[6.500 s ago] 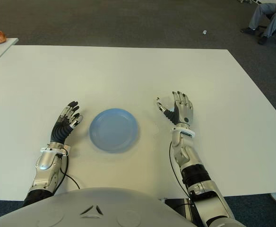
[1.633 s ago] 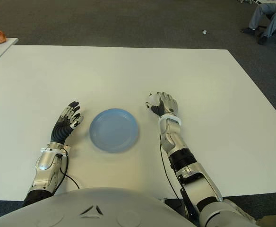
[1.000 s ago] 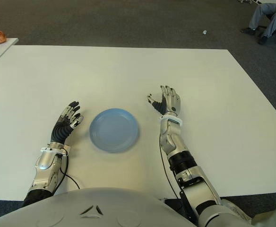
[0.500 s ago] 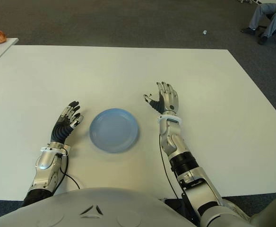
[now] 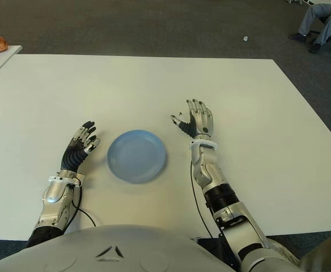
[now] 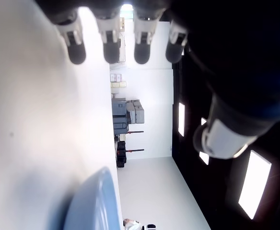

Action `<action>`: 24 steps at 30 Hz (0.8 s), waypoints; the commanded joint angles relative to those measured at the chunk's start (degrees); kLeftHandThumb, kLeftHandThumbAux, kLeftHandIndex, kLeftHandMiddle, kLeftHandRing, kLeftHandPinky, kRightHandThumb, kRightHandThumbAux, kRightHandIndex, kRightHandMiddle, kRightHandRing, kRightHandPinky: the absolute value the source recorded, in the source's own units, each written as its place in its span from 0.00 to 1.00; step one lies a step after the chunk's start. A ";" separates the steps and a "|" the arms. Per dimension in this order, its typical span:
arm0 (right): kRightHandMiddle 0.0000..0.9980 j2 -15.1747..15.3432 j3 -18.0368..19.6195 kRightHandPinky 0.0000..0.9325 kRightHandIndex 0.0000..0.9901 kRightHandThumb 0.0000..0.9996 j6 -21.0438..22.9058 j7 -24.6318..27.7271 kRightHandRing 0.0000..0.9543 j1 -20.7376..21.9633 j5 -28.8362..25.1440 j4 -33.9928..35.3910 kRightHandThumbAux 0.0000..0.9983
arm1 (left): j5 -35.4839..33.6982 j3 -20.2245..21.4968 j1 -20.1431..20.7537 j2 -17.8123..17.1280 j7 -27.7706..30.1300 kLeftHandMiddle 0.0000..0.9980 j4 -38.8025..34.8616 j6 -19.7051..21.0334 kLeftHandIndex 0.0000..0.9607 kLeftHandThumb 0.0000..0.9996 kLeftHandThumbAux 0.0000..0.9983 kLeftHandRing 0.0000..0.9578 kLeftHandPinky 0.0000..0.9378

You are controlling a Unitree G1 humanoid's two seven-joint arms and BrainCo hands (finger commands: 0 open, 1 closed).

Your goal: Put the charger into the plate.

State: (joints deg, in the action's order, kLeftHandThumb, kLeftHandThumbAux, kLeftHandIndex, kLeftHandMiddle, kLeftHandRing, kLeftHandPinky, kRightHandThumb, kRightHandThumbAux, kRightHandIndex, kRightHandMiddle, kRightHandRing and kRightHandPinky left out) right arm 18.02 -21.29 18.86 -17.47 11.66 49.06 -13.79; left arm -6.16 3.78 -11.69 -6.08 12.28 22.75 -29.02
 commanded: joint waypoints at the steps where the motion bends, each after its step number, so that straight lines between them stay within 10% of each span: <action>1: 0.00 -0.75 -0.30 0.00 0.00 0.25 2.17 1.27 0.00 -0.05 0.89 0.32 0.20 | 0.52 -0.36 -2.67 0.33 0.22 0.05 4.77 3.89 0.02 0.00 0.63 0.04 0.05; 24: 0.00 -3.19 -0.21 0.00 0.00 0.24 9.97 6.41 0.00 3.37 1.01 -4.29 0.19 | 0.62 -0.41 -3.01 0.10 0.21 0.05 4.47 4.05 0.02 0.00 0.63 0.04 0.06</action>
State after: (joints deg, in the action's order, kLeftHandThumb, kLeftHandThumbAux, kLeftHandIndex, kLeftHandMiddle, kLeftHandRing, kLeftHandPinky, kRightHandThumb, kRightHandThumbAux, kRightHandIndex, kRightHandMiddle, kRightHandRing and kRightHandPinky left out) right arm 15.40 -21.50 27.89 -11.48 14.20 50.48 -16.49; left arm -6.12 3.74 -11.69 -6.22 12.28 22.75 -29.02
